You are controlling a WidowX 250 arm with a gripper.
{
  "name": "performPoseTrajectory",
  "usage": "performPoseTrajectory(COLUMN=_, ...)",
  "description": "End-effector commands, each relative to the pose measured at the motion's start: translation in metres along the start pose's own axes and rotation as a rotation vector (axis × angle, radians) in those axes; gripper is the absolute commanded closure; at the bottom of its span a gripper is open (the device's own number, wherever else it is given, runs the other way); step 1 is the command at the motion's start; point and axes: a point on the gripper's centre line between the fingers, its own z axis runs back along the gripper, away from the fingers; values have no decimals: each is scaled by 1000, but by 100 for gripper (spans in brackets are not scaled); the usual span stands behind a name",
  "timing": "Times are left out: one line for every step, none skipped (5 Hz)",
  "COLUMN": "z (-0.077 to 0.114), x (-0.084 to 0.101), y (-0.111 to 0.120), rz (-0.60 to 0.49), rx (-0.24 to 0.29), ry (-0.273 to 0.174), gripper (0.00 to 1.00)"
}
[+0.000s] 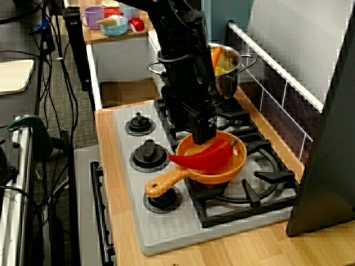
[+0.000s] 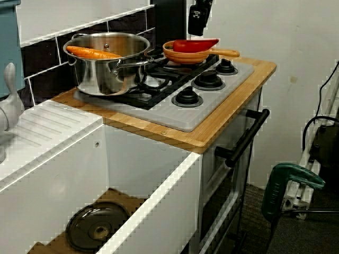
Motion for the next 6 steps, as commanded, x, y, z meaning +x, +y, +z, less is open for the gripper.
performPoseTrajectory(z=23, x=7, y=12, rz=-32, rx=-8, ry=-9, gripper=0)
performPoseTrajectory(z=33, x=8, y=25, rz=-72, rx=22, ry=5, gripper=0)
performPoseTrajectory(z=51, x=9, y=44, rz=-108, rx=39, ry=3, gripper=0)
performPoseTrajectory(z=63, x=11, y=68, rz=-128, rx=56, ry=-21, gripper=0)
performPoseTrajectory(z=71, x=15, y=87, rz=-203, rx=74, ry=-25, gripper=0)
performPoseTrajectory(z=73, x=25, y=101, rz=-378, rx=87, ry=-27, gripper=0)
